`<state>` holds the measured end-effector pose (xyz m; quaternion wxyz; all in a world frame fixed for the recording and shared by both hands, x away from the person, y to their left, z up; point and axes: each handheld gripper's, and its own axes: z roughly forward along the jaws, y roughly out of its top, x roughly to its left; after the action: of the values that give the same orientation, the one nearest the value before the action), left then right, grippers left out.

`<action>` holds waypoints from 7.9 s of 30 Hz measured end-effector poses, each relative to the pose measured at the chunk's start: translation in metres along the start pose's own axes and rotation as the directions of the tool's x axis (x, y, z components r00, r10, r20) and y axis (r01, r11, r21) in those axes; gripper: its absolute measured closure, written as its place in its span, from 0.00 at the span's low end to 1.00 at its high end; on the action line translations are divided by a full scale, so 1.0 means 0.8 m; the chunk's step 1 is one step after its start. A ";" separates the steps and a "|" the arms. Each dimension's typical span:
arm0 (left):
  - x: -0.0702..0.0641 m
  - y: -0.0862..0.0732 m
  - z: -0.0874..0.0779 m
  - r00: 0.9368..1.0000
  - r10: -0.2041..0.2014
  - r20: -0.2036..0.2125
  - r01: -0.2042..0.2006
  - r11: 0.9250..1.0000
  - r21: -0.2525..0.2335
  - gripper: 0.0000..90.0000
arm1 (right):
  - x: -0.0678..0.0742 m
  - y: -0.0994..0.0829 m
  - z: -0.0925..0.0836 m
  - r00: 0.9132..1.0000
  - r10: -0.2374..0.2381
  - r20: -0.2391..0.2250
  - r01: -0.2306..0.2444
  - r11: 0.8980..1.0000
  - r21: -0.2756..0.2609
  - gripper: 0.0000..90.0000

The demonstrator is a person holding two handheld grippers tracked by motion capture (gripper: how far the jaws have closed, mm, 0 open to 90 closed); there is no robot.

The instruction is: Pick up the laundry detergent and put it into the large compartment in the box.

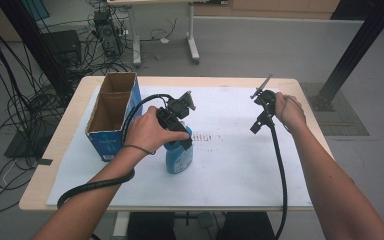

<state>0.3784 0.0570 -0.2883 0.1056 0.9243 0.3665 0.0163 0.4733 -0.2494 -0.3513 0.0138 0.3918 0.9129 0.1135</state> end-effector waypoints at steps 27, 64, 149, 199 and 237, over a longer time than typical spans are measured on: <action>-0.002 0.005 -0.002 1.000 -0.001 0.001 0.001 1.000 0.001 0.28 | -0.001 0.000 0.001 1.000 -0.003 -0.003 0.003 1.000 -0.002 0.09; -0.006 0.005 -0.005 1.000 0.007 0.009 -0.007 1.000 0.000 0.41 | 0.000 0.000 -0.002 1.000 -0.002 0.003 0.002 1.000 -0.006 0.09; -0.008 0.005 -0.005 1.000 0.010 -0.002 -0.010 1.000 0.004 0.41 | 0.001 0.003 0.000 1.000 -0.009 -0.024 0.009 1.000 -0.015 0.09; -0.027 0.039 -0.113 1.000 0.021 -0.003 -0.021 0.998 -0.052 0.42 | -0.004 0.004 -0.003 1.000 0.003 -0.024 -0.003 1.000 -0.023 0.09; -0.031 0.096 -0.313 0.997 -0.080 -0.021 0.076 0.987 -0.144 0.42 | -0.006 0.003 -0.017 1.000 0.007 -0.020 -0.008 0.999 -0.043 0.09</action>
<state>0.3848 0.0315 -0.0267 0.1675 0.8989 0.4017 0.0507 0.4767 -0.2535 -0.3380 0.0128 0.3937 0.9089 0.1368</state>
